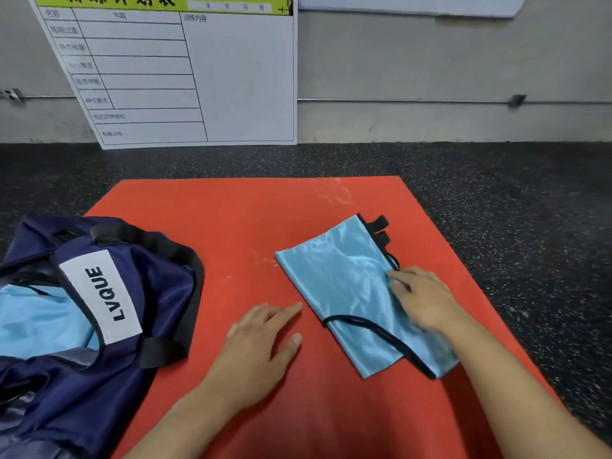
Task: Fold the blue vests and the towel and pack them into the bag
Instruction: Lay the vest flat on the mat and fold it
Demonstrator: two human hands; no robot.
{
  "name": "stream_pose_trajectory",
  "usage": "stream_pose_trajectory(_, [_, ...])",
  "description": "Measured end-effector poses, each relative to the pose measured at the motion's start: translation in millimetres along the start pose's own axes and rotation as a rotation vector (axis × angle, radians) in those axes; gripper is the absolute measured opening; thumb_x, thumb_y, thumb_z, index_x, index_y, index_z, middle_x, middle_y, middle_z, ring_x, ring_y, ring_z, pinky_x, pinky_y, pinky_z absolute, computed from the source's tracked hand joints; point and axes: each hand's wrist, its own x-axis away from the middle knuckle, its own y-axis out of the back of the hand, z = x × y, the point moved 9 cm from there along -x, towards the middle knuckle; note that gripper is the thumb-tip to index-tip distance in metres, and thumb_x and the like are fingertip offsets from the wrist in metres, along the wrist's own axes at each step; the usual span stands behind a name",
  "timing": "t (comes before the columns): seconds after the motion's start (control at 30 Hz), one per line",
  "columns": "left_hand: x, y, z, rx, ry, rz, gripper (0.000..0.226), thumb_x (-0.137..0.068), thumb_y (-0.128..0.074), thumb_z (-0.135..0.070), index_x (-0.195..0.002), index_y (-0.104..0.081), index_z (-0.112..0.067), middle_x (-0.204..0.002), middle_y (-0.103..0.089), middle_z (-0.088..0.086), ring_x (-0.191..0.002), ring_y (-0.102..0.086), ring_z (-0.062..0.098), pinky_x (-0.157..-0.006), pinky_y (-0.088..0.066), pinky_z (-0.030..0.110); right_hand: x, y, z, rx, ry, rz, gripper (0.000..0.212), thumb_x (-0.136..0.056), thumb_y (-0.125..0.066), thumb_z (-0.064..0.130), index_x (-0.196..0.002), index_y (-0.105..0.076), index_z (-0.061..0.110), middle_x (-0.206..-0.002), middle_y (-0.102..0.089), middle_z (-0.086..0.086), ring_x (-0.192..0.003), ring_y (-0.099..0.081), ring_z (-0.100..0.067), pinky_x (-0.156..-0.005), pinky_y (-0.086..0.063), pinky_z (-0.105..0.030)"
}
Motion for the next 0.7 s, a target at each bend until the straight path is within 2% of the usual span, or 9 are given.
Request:
stream_pose_trajectory(0.1, [-13.8,-9.4,-18.5,0.01,0.013,-0.006,0.076,-0.083,-0.007,-0.075,-0.152,-0.028,-0.051,-0.157,-0.036,-0.009,-0.152,-0.019,0.014,-0.121,-0.018,0.036,14.2,8.1,-15.1,-0.017,0.038,-0.016,0.04,-0.107,-0.038,0.04,-0.145,-0.05,0.042,-0.135,-0.052,0.013,-0.129,-0.044,-0.019,-0.112,-0.034,-0.04])
stream_pose_trajectory(0.2, [-26.4,-19.2,-32.3,0.035,0.032,-0.004,0.081,-0.082,-0.004,-0.076,-0.153,-0.03,-0.048,-0.162,-0.029,-0.007,-0.154,-0.011,0.014,-0.122,-0.014,0.038,25.1,8.2,-25.3,-0.067,0.102,-0.008,0.038,-0.106,-0.044,0.038,-0.143,-0.056,0.037,-0.131,-0.055,0.012,-0.127,-0.048,-0.018,-0.11,-0.036,-0.035])
stream_pose_trajectory(0.3, [-36.1,-26.3,-41.7,0.035,0.068,0.009,0.08,-0.088,-0.01,-0.072,-0.156,-0.031,-0.036,-0.165,-0.024,-0.009,-0.155,-0.004,0.011,-0.123,-0.009,0.037,38.6,7.6,-26.5,-0.088,0.227,0.025,0.036,-0.106,-0.048,0.036,-0.14,-0.059,0.033,-0.125,-0.058,0.016,-0.118,-0.053,-0.005,-0.105,-0.038,-0.027])
stream_pose_trajectory(0.37, [-40.6,-24.1,-41.2,0.029,0.097,-0.012,0.075,-0.094,-0.016,-0.066,-0.157,-0.032,-0.029,-0.166,-0.023,-0.01,-0.155,-0.004,0.01,-0.123,-0.009,0.037,52.0,6.8,-20.7,-0.201,0.301,0.097,0.032,-0.105,-0.053,0.029,-0.136,-0.062,0.032,-0.118,-0.06,0.017,-0.103,-0.057,0.008,-0.096,-0.04,-0.021])
stream_pose_trajectory(0.43, [-43.1,-18.5,-31.9,0.044,0.132,-0.038,0.08,-0.09,-0.015,-0.066,-0.157,-0.033,-0.027,-0.166,-0.024,-0.01,-0.155,-0.007,0.01,-0.123,-0.01,0.037,66.9,2.2,-12.7,-0.327,0.339,0.221,0.03,-0.104,-0.057,0.024,-0.132,-0.065,0.032,-0.112,-0.062,0.016,-0.093,-0.063,0.003,-0.088,-0.044,-0.02])
stream_pose_trajectory(0.5, [-43.2,-13.4,-21.4,0.047,0.131,-0.056,0.085,-0.086,-0.014,-0.07,-0.157,-0.034,-0.028,-0.166,-0.024,-0.01,-0.156,-0.007,0.011,-0.123,-0.011,0.037,76.7,-1.1,-7.5,-0.265,0.381,0.26,0.031,-0.103,-0.058,0.032,-0.133,-0.064,0.036,-0.11,-0.06,0.018,-0.098,-0.06,-0.002,-0.089,-0.043,-0.018])
stream_pose_trajectory(0.6, [-37.1,-7.8,-19.7,-0.073,0.013,-0.124,0.078,-0.09,-0.018,-0.07,-0.155,-0.038,-0.031,-0.167,-0.021,-0.007,-0.156,-0.006,0.013,-0.125,-0.015,0.041,85.1,16.2,3.2,-0.018,0.468,-0.037,0.043,-0.098,-0.049,0.056,-0.137,-0.059,0.041,-0.118,-0.052,0.021,-0.113,-0.048,0.0,-0.1,-0.037,-0.023])
stream_pose_trajectory(0.63, [-33.6,-9.2,-27.9,-0.113,-0.074,-0.137,0.074,-0.093,-0.02,-0.068,-0.154,-0.039,-0.031,-0.167,-0.021,-0.006,-0.156,-0.005,0.013,-0.126,-0.016,0.042,90.3,19.6,11.0,-0.07,0.487,-0.085,0.046,-0.096,-0.048,0.058,-0.137,-0.059,0.041,-0.122,-0.051,0.022,-0.118,-0.046,0.001,-0.103,-0.035,-0.022])
stream_pose_trajectory(0.7, [-23.5,-22.8,-49.4,-0.166,-0.262,-0.096,0.066,-0.101,-0.021,-0.061,-0.157,-0.035,-0.028,-0.169,-0.016,-0.005,-0.156,-0.001,0.01,-0.126,-0.015,0.041,103.0,11.3,29.2,-0.229,0.56,-0.028,0.048,-0.095,-0.054,0.056,-0.141,-0.057,0.039,-0.138,-0.047,0.022,-0.133,-0.038,0.006,-0.112,-0.027,-0.017])
